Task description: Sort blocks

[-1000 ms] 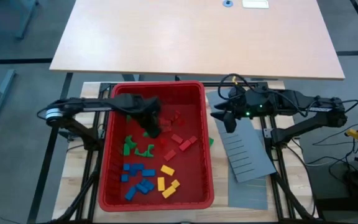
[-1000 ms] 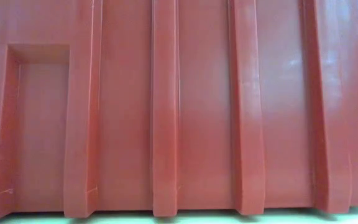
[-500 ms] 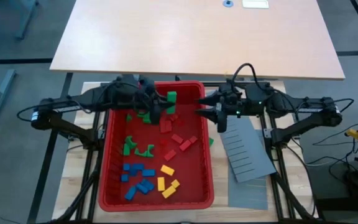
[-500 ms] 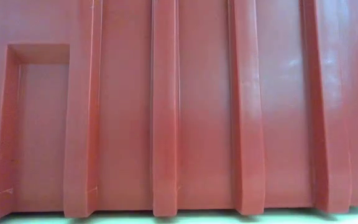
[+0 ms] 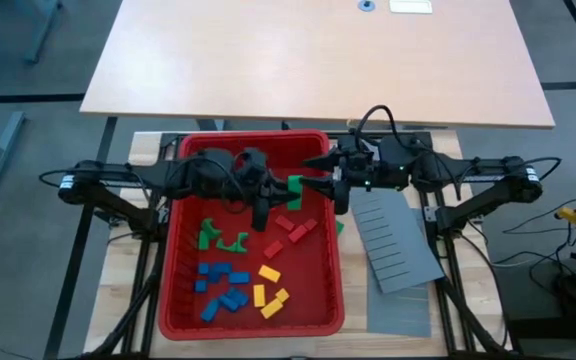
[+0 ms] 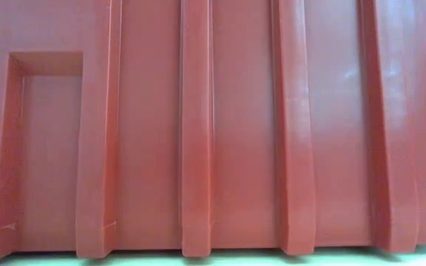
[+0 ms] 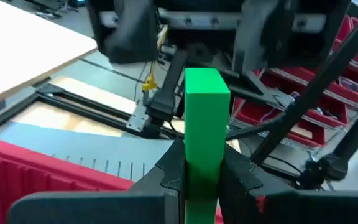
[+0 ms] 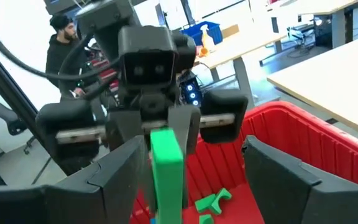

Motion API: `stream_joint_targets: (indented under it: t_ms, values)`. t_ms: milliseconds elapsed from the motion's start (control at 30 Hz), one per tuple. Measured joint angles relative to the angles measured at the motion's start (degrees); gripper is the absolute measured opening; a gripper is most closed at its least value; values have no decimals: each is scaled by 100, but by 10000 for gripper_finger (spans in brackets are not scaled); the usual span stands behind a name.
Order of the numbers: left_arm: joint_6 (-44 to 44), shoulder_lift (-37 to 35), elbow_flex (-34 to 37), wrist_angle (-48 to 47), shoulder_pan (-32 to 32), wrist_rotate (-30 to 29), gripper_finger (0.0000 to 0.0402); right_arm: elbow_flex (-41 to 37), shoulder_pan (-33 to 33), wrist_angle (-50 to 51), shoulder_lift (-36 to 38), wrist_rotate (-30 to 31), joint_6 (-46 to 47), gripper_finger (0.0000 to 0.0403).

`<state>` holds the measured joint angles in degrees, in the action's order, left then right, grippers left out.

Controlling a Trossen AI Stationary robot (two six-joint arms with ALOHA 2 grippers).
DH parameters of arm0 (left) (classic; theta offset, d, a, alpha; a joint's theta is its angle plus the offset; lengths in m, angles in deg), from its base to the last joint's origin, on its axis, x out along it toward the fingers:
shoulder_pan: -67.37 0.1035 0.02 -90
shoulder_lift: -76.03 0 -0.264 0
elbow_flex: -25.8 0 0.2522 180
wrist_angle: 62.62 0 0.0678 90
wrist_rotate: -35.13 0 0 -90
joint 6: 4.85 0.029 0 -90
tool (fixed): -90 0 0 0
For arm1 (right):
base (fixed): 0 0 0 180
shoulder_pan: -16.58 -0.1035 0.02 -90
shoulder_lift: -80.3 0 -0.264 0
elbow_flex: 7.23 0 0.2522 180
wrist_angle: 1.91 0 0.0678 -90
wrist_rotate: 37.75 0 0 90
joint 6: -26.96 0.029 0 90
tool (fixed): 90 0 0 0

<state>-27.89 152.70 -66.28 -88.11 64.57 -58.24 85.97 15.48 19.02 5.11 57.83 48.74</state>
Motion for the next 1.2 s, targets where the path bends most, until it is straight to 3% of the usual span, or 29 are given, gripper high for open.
stream_joint_targets:
  t_ms: [467,600,733,900,967,1200]
  values:
    - [3,182,3,588,-112,66,38,0,-13,-205,-271,-310,49,206]
    - [3,188,3,568,-106,93,38,0,-15,-213,-267,-372,-1,147]
    - [19,200,3,552,-106,125,38,0,-10,-211,-262,-622,-148,48]
    - [37,200,3,483,-112,151,40,4,-7,-164,-258,-678,-212,38]
    - [17,200,1,321,-108,117,71,4,-4,-61,-258,-623,-233,38]
    - [-37,187,1,-823,-116,109,260,-4,20,987,26,-338,-265,38]
